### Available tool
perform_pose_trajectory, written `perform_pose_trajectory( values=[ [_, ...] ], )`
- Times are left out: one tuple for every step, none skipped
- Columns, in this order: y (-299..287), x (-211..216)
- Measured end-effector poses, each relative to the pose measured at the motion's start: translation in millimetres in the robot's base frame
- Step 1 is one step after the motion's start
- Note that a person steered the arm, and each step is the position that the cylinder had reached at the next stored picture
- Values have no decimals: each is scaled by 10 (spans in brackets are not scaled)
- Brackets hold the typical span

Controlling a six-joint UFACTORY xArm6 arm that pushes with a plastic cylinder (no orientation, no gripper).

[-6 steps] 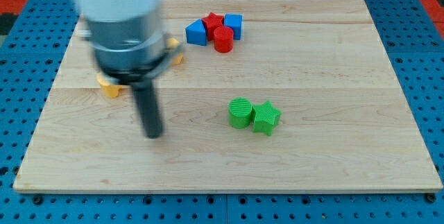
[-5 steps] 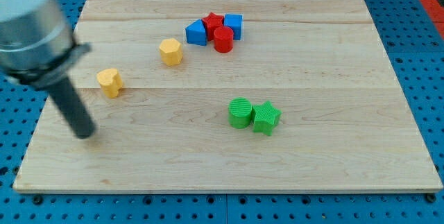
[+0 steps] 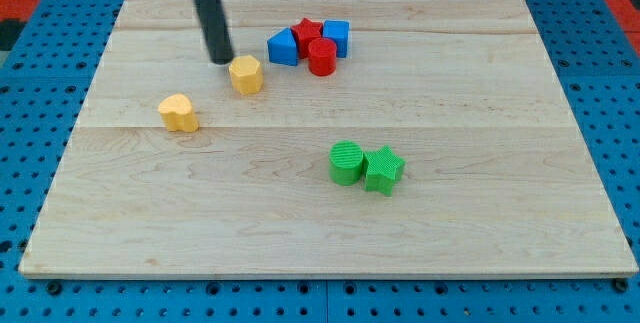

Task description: Move the yellow hexagon to the right side of the yellow heart

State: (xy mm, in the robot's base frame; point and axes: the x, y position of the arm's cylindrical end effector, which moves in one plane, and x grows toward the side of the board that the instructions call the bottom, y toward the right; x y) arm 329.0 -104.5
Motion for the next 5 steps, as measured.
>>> perform_pose_trajectory(
  values=[
    [350, 114],
    [299, 336],
    [99, 544],
    [-66, 650],
    [701, 654]
  ],
)
